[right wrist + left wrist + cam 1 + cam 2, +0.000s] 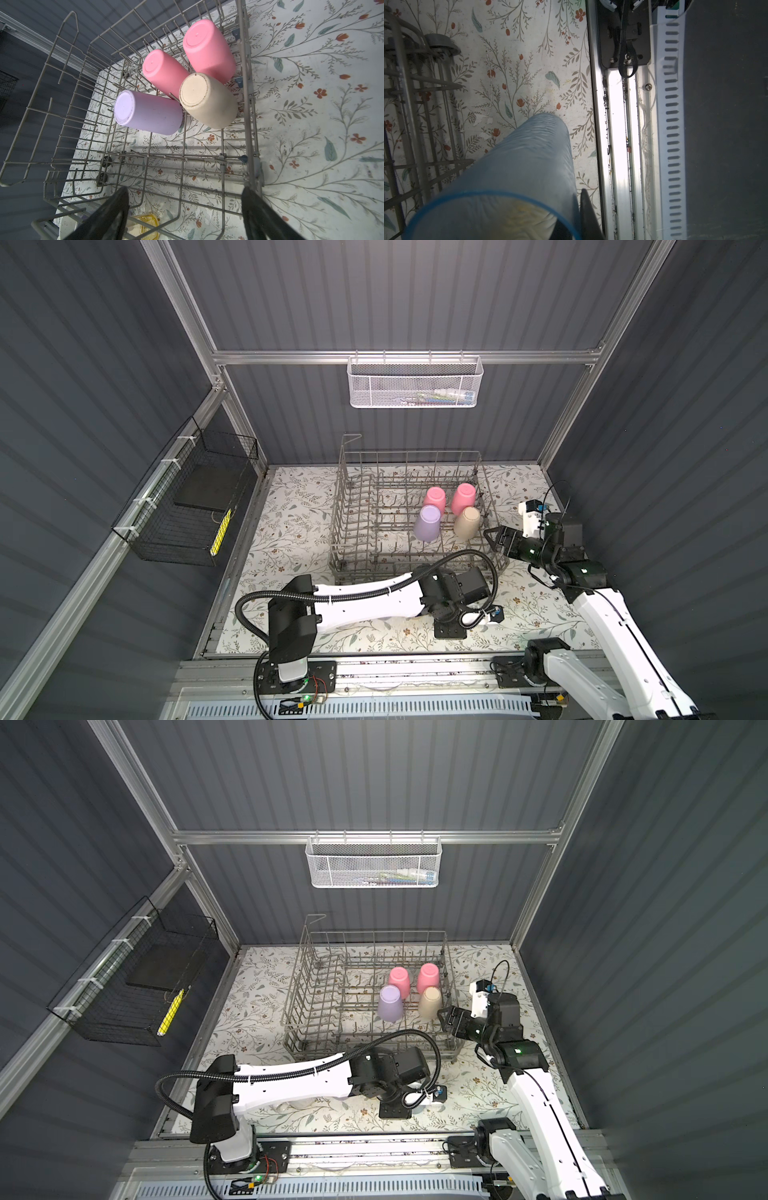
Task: Load the cups into the dish rack
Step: 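Close the left gripper on the blue cup rim and lift it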
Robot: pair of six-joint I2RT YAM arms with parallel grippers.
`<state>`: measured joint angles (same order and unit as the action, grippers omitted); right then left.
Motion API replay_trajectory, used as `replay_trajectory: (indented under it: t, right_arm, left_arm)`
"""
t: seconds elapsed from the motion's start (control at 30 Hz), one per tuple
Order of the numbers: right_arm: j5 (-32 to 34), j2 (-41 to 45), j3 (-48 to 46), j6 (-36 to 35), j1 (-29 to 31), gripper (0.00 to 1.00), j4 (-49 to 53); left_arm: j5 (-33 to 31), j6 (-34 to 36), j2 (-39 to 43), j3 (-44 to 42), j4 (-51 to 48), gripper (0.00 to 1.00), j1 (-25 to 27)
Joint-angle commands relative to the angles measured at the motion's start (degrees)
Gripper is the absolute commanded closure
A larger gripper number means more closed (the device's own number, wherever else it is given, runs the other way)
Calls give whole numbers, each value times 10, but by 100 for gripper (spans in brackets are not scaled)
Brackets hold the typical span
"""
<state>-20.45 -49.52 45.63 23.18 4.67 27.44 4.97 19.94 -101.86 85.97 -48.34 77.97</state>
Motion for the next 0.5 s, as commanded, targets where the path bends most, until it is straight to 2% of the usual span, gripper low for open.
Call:
replay_trajectory:
  t: [0.0, 0.33, 0.47]
  right_arm:
    - [-8, 7, 0, 2, -4, 16, -2]
    - [-26, 30, 14, 12, -8, 16, -15]
    - [-39, 50, 24, 14, -9, 15, -18]
  left_arm:
    - [21, 11, 14, 21, -7, 100, 4]
    - [46, 12, 168, -45, 146, 100, -1]
    - [90, -1, 208, -84, 192, 100, -27]
